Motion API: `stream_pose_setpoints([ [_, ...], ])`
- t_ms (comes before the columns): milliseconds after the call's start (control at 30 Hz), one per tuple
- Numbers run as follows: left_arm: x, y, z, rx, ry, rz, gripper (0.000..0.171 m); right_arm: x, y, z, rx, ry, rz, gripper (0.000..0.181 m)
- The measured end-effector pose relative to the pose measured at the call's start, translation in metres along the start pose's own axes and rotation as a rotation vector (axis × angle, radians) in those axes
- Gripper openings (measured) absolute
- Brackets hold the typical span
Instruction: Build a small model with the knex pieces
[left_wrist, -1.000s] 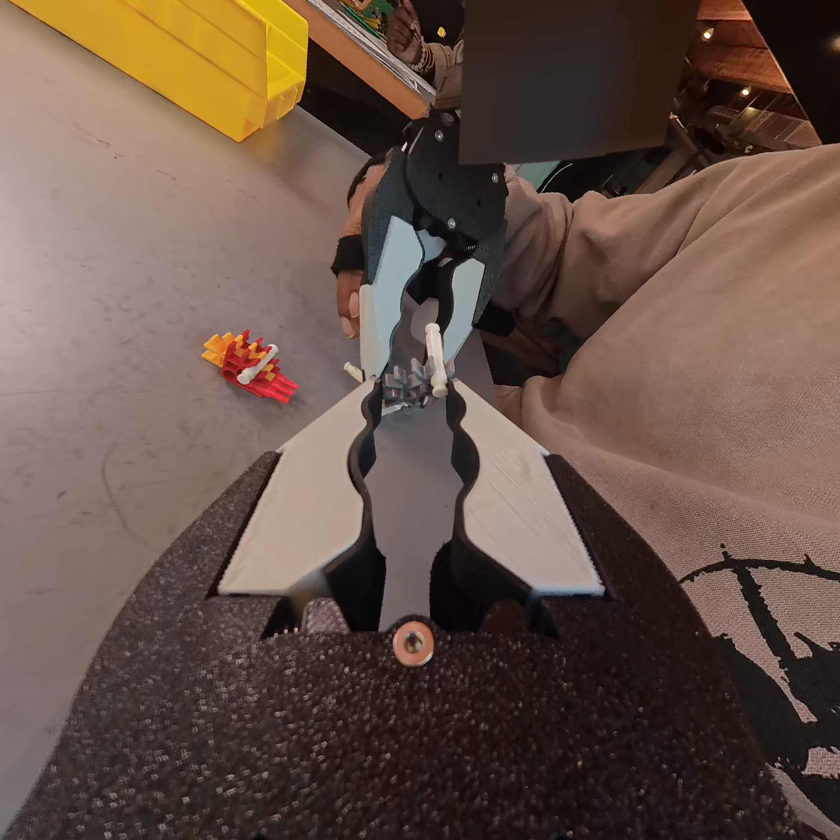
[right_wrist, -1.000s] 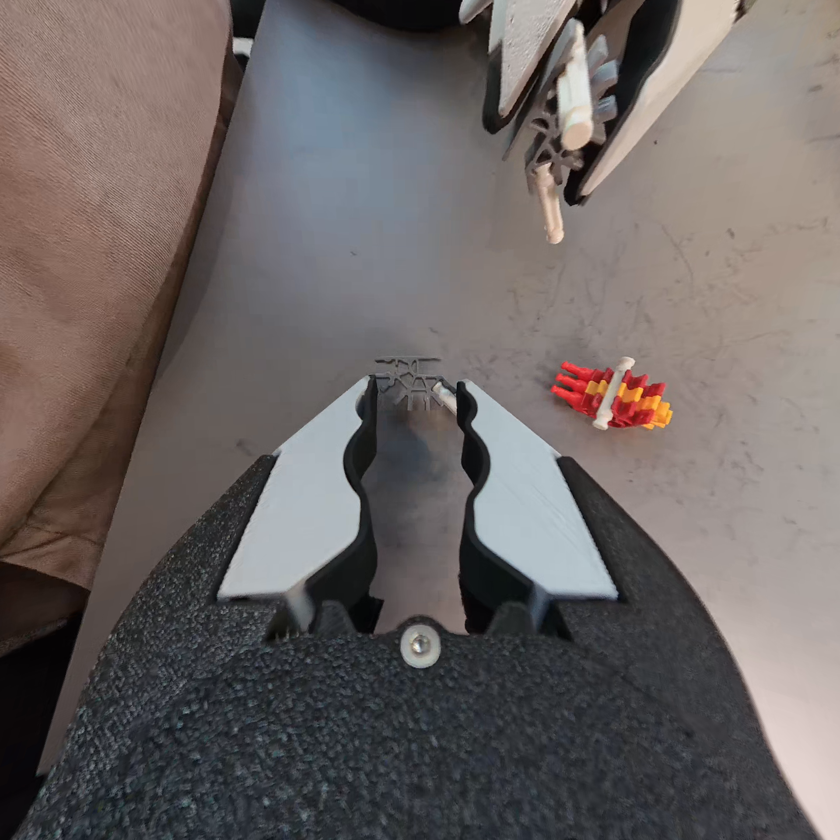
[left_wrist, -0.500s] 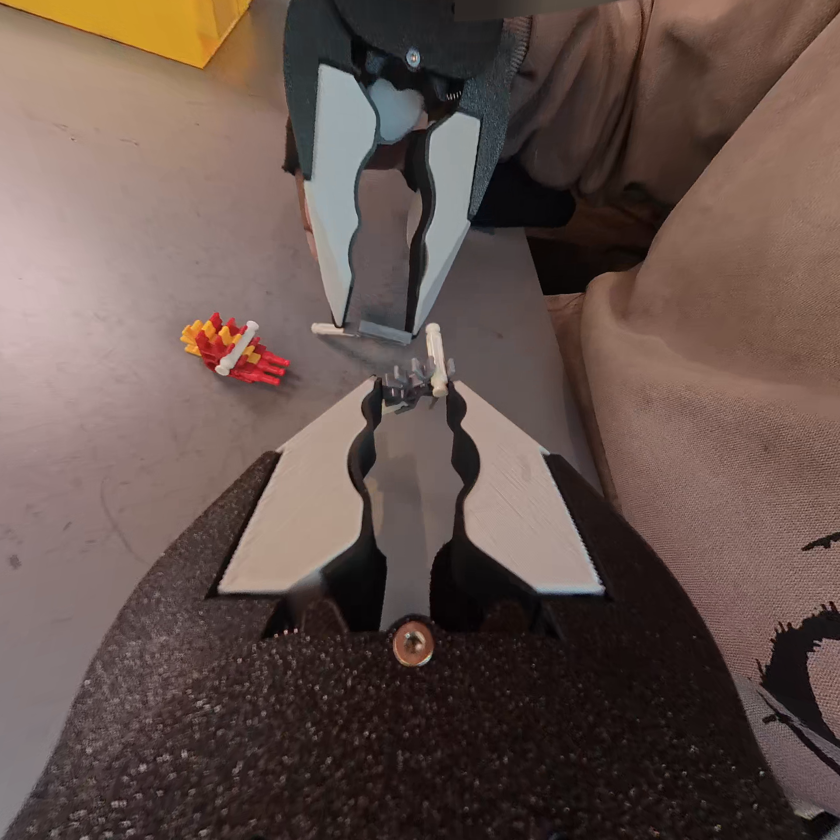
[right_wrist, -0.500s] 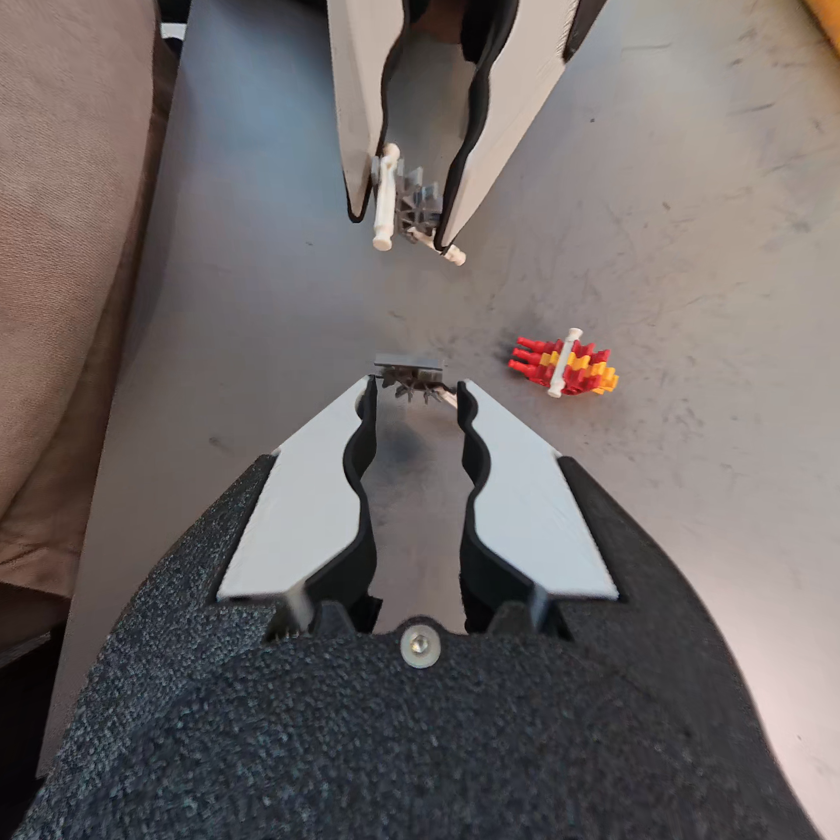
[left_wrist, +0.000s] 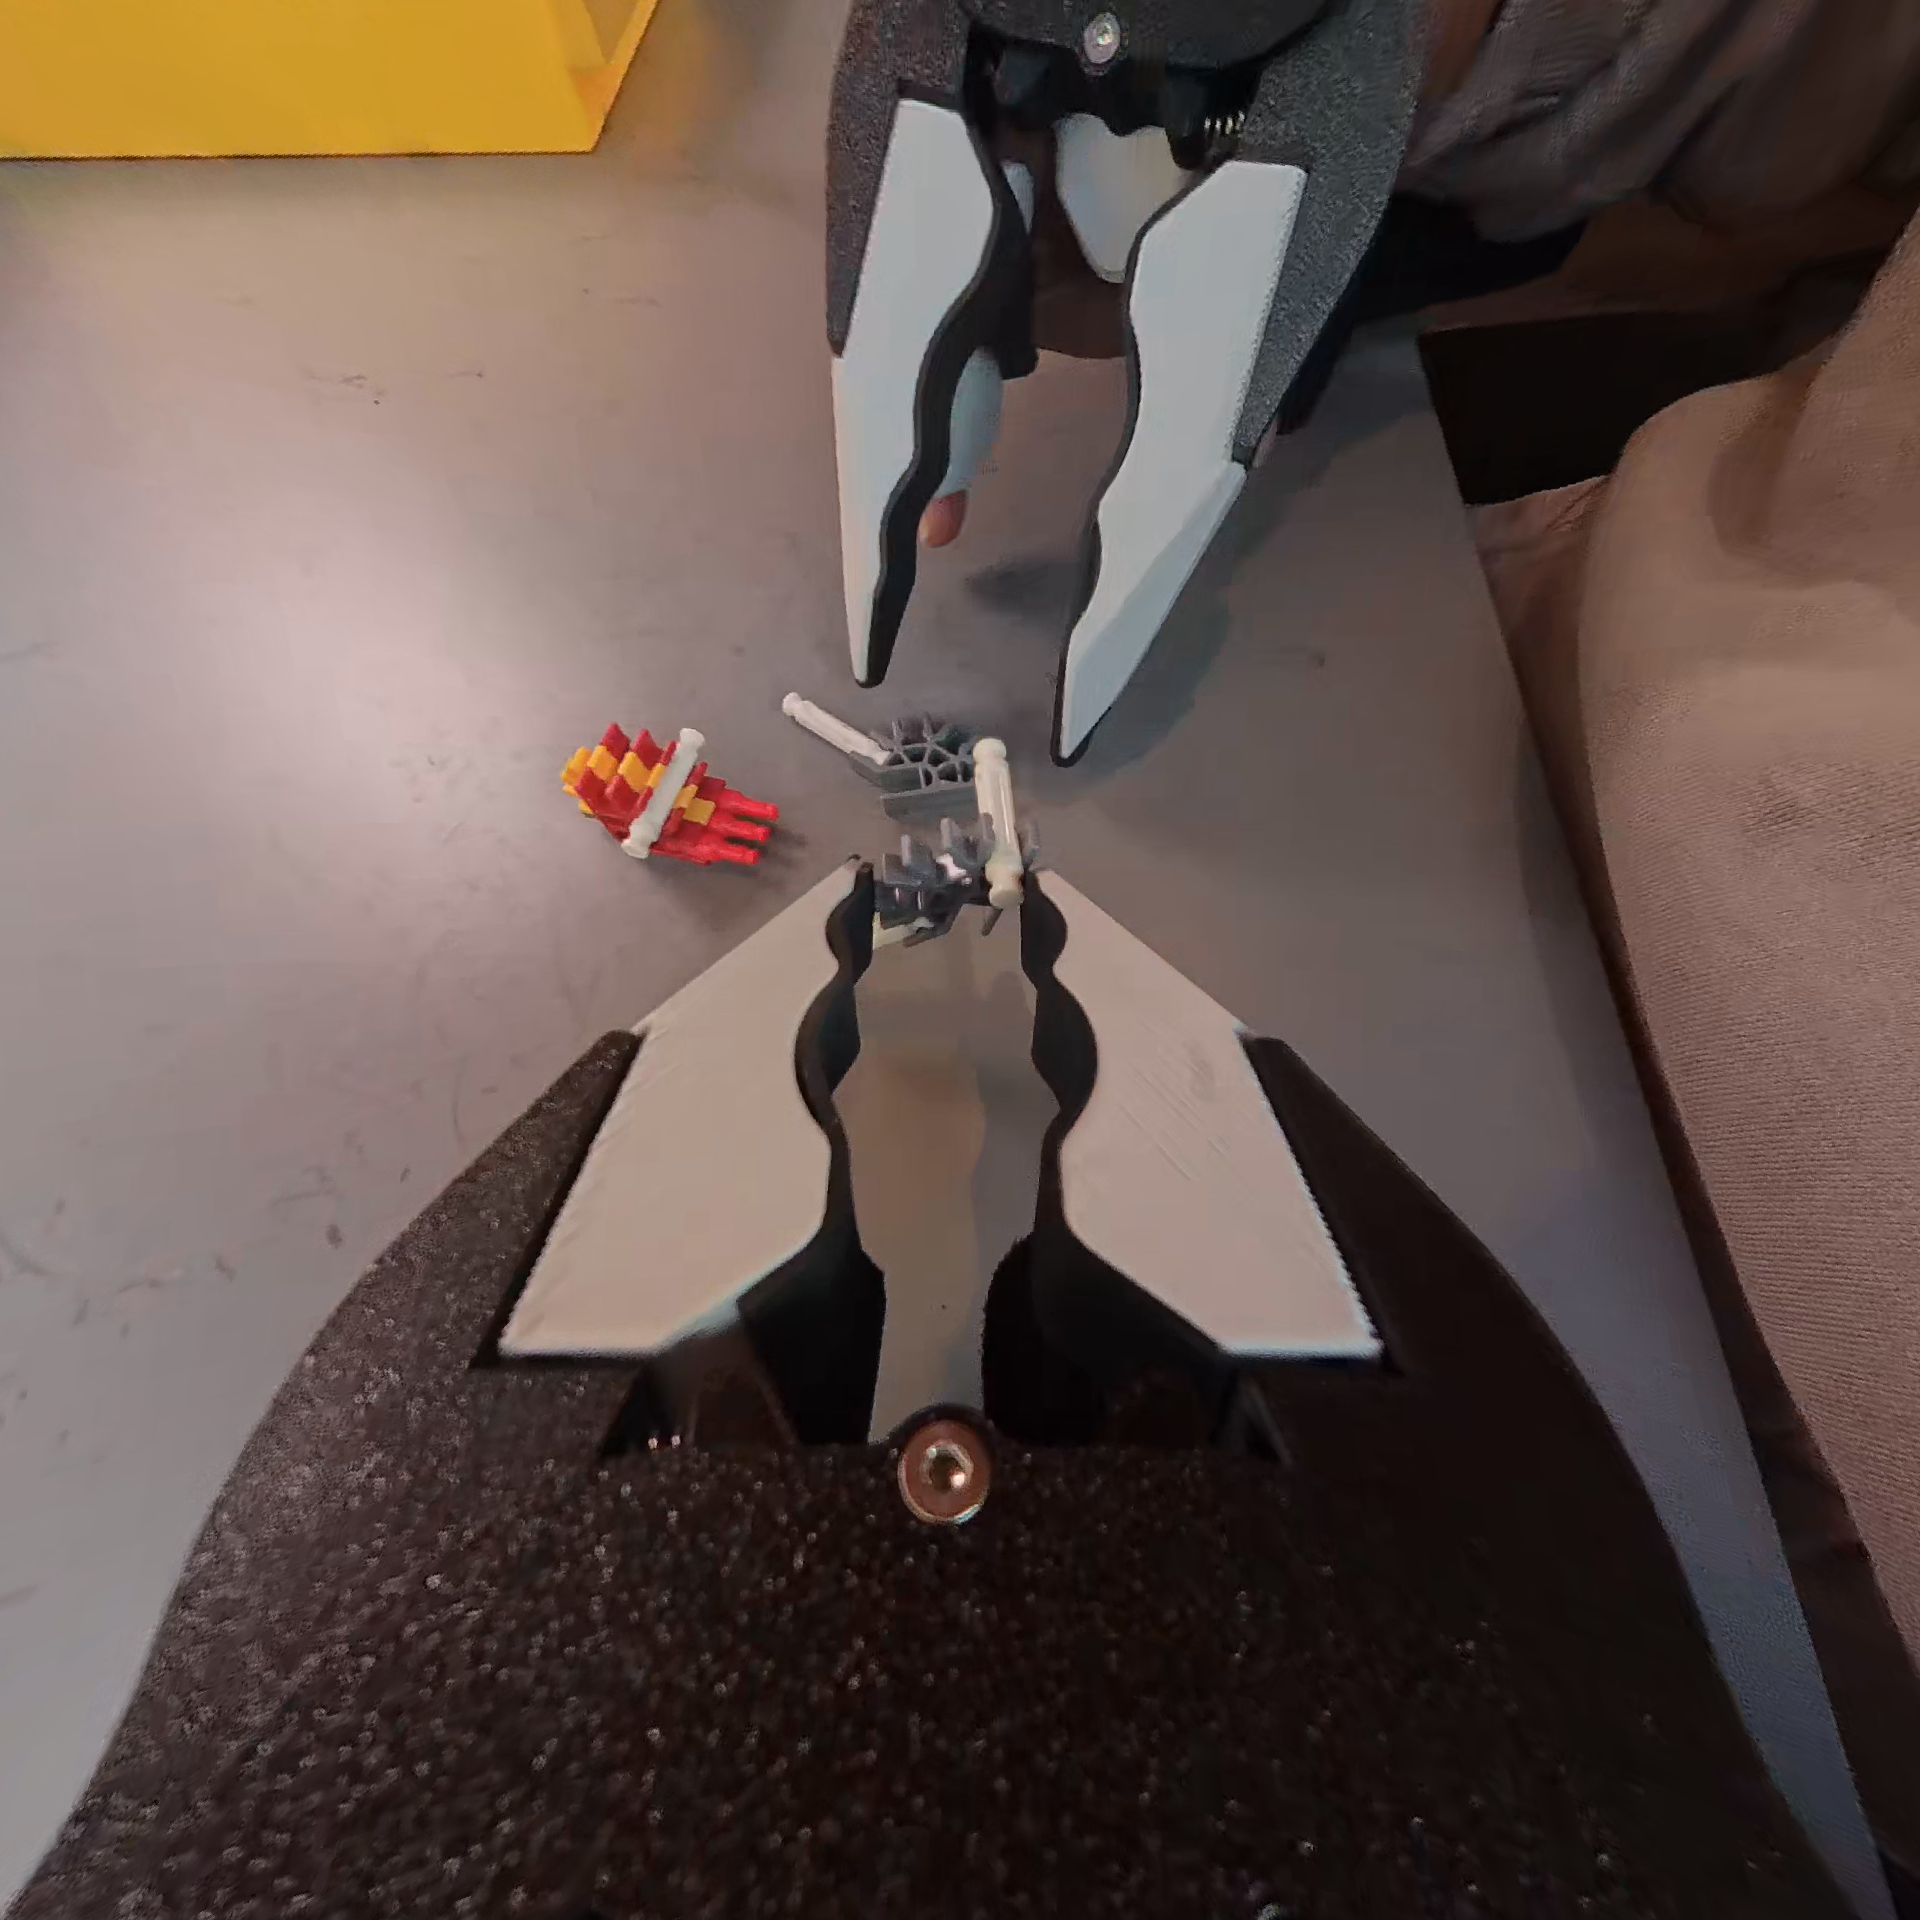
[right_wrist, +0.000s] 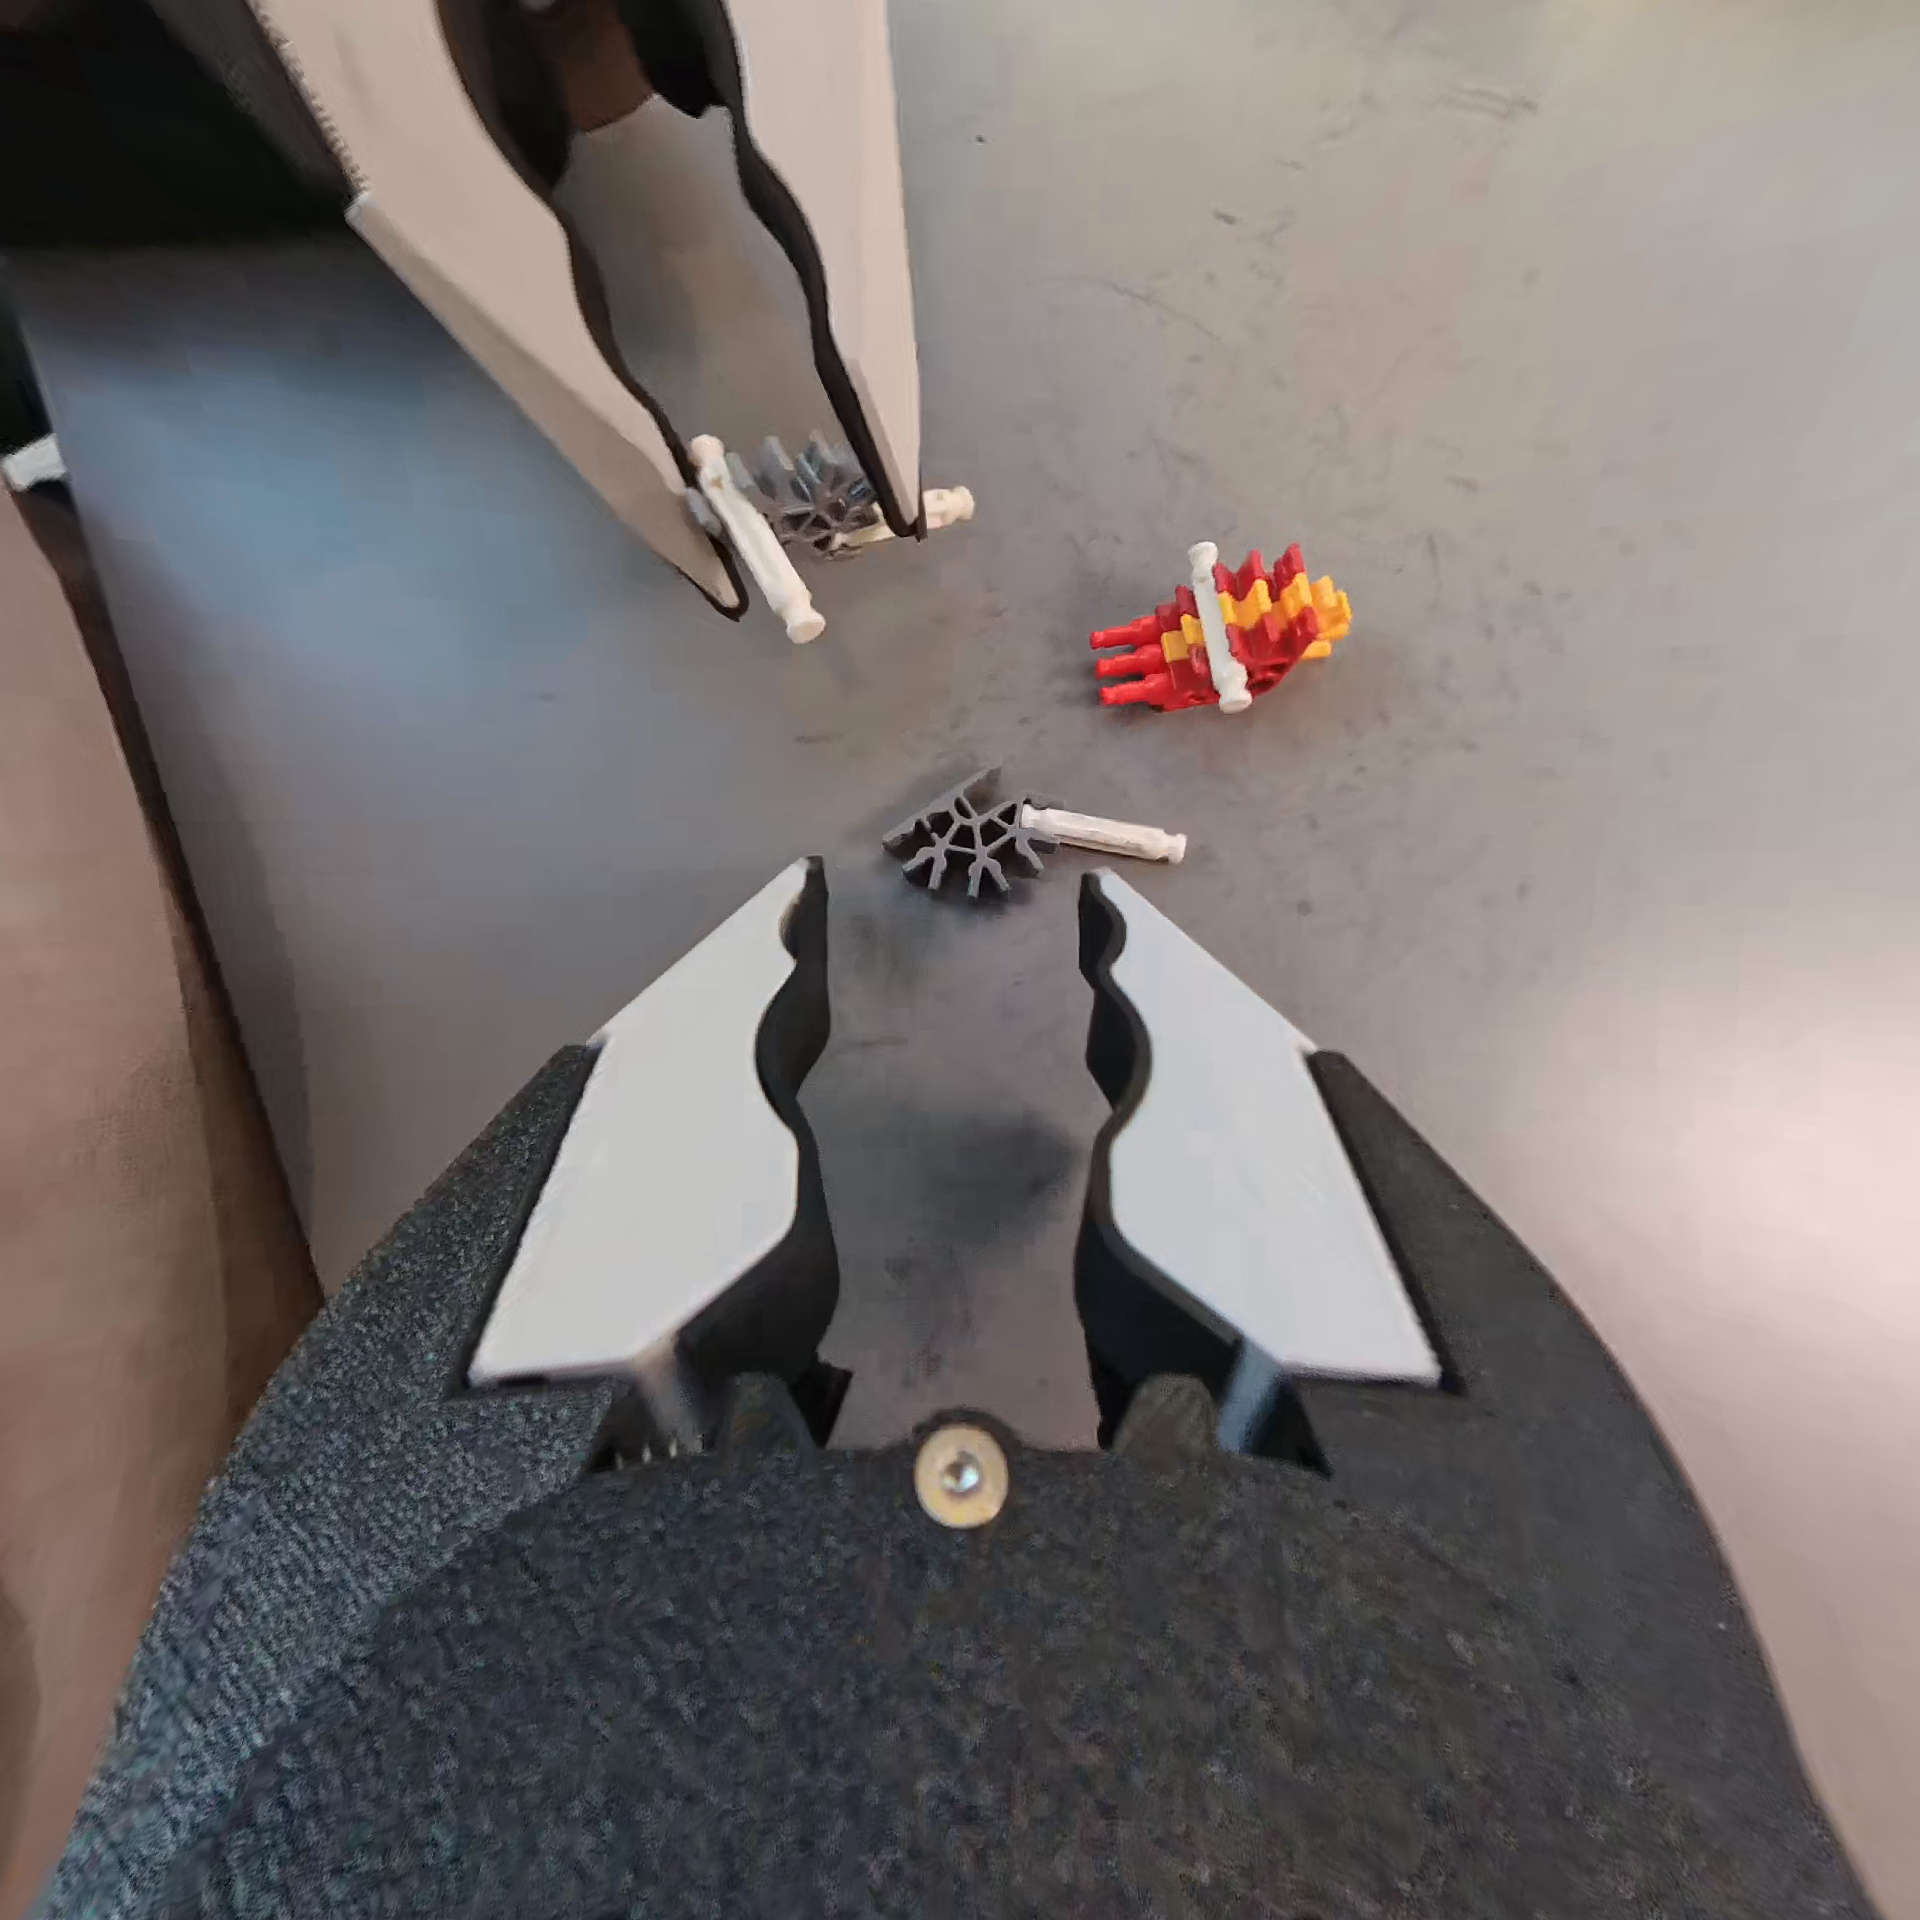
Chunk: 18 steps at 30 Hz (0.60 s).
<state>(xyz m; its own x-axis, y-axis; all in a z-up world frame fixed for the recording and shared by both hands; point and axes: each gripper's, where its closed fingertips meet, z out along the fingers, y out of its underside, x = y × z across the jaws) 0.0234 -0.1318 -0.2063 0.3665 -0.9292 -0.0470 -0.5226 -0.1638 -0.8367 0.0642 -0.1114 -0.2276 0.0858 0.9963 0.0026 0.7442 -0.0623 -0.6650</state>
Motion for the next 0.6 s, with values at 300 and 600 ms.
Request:
stream_pose_setpoints([
  [300,-0.001,0.001,0.004,-0.022,-0.027,0.028,0.028,-0.006,-0.001,0.011,0.013,0.153,0.111,0.033],
  [600,0.0,0.004,0.011,-0.068,-0.049,0.067,0.028,-0.008,-0.004,0.003,-0.125,-0.095,-0.137,0.018],
])
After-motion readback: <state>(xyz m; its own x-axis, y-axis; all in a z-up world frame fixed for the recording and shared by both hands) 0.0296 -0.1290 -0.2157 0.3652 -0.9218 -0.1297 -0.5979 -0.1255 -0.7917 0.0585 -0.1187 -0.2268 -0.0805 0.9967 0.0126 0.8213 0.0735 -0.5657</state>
